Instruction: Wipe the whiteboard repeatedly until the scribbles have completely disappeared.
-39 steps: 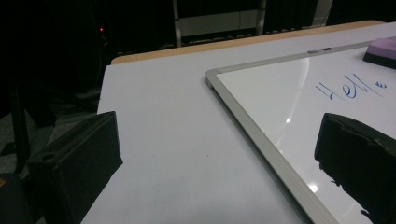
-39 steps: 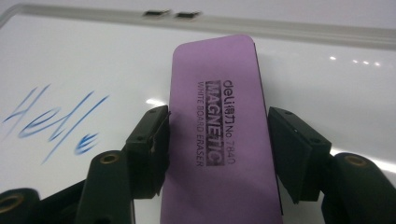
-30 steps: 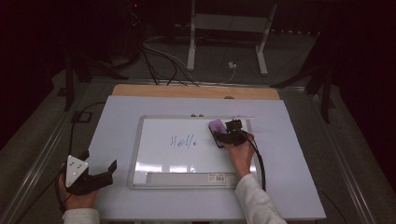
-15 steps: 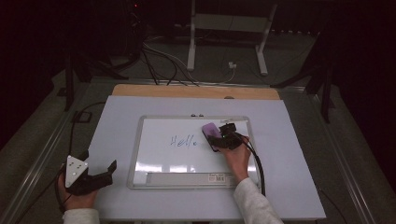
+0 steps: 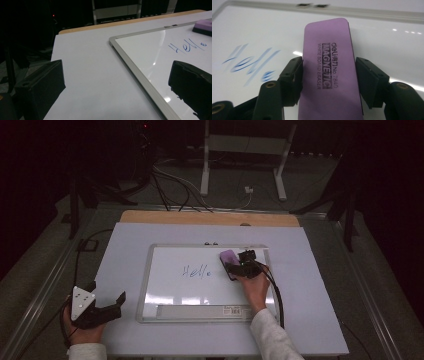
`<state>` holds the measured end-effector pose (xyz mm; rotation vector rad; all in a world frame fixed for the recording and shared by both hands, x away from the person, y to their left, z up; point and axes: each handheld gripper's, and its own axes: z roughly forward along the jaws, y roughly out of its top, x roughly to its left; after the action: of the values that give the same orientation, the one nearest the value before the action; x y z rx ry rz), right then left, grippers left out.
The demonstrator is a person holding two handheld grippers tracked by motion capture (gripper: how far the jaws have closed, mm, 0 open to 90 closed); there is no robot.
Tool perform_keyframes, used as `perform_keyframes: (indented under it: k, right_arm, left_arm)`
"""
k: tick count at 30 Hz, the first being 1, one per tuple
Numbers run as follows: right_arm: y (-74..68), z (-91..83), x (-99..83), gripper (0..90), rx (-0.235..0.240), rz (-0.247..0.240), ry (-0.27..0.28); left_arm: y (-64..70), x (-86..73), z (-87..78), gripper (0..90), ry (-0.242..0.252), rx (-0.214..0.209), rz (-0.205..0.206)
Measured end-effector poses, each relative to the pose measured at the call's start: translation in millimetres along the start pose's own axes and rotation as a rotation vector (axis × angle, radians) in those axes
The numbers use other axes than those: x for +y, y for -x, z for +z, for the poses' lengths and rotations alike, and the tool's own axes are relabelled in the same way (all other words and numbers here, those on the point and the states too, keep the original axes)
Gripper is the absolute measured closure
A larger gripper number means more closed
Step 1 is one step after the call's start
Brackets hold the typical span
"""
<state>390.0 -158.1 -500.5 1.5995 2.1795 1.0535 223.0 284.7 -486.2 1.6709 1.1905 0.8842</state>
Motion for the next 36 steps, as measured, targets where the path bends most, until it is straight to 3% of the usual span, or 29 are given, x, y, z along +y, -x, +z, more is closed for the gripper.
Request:
perform_keyframes:
  k: [5,12,14,16,22,25,28,36]
  right_arm:
    - [-28.8,6.0,-4.2,41.2,0.088,-0.073,-0.017]
    - [-58.3,11.0,-9.4,41.2,0.159,-0.163,-0.032]
    - [-57.7,11.6,-8.6,41.2,0.161,-0.156,-0.033]
    - [-53.2,11.9,-6.8,41.2,0.135,-0.139,-0.025]
    - [-27.1,8.8,-0.1,41.2,0.041,-0.058,-0.008]
    - [-18.4,7.7,1.6,41.2,0.023,-0.032,-0.003]
    - [-21.8,8.2,1.6,41.2,0.020,-0.040,-0.006]
    - [-53.0,13.0,-3.8,41.2,0.112,-0.122,-0.033]
  left_arm:
    - [-0.3,-0.3,0.0,1.3,0.000,0.000,-0.002]
    - [-1.3,-0.4,-0.3,1.3,0.001,0.001,-0.002]
    - [-1.4,-0.3,-0.7,1.3,0.006,0.000,-0.005]
    - [-1.6,-0.3,-1.1,1.3,0.007,0.001,-0.007]
    - [-2.0,-0.6,-0.9,1.3,0.005,0.002,-0.009]
    - [-1.7,-0.5,-0.7,1.3,0.005,0.002,-0.006]
    - [-1.1,-0.5,0.1,1.3,0.000,0.001,-0.001]
    - [-0.7,-0.4,0.0,1.3,0.000,0.000,0.001]
